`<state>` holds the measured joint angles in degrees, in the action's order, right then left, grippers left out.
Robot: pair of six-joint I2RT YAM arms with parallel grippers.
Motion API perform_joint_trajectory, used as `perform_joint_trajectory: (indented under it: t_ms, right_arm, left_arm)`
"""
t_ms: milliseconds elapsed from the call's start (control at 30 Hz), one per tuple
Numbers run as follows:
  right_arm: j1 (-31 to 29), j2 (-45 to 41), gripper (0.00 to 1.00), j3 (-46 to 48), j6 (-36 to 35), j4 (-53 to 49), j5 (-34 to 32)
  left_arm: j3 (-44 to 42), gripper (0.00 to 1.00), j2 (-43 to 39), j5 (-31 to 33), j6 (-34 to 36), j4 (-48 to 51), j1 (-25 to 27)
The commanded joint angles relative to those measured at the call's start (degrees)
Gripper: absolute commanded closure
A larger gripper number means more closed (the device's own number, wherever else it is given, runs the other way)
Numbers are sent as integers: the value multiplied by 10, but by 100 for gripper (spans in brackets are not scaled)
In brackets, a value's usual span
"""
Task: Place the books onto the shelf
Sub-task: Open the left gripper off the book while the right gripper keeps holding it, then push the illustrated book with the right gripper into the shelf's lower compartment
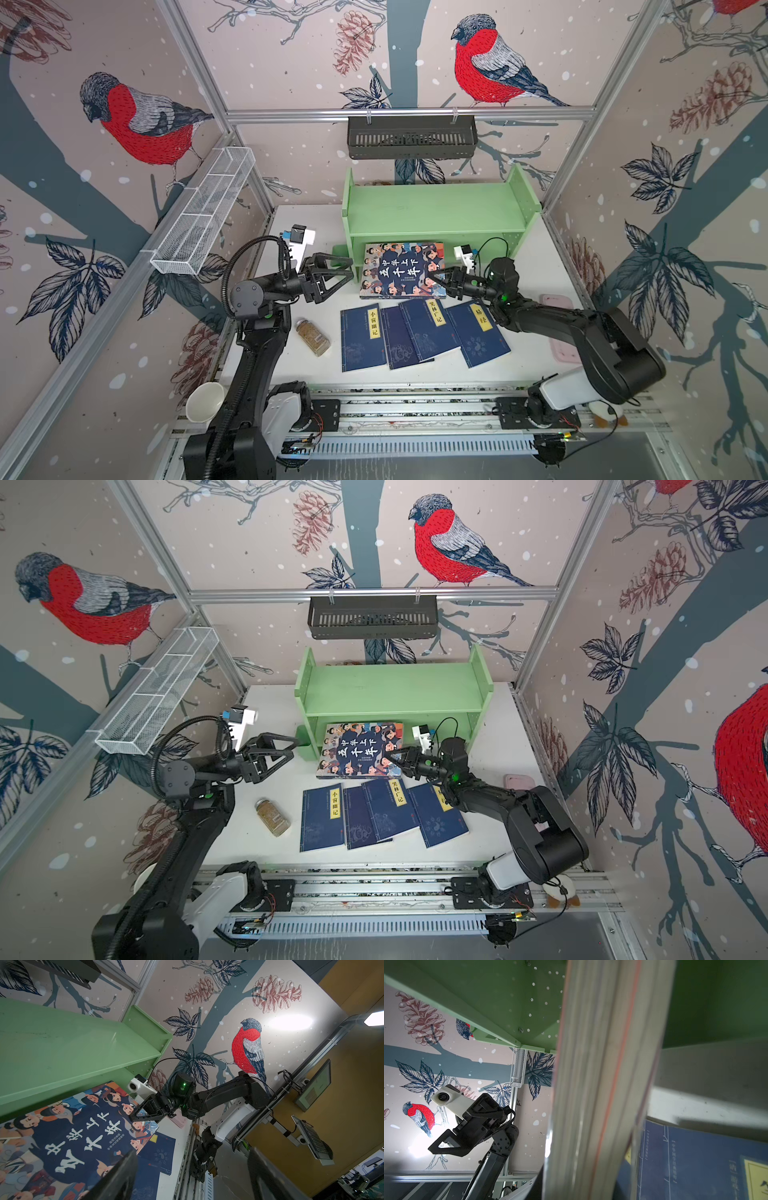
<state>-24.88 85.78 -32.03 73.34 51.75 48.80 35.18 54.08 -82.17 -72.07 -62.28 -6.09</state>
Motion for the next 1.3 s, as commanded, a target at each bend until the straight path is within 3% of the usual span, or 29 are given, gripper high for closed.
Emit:
perform_joint_trajectory:
  t_ms: [0,667,1267]
  right_arm:
    - [2,14,100,-19,0,125,8]
    - [31,162,100,-124,84,235,52]
    - [35,206,97,-162,82,188,36]
  left_arm:
    - [-1,17,-1,7,2,-18,-2]
    - [-5,16,-24,15,55,64,-5]
    - [-13,16,-35,23,66,79,-9]
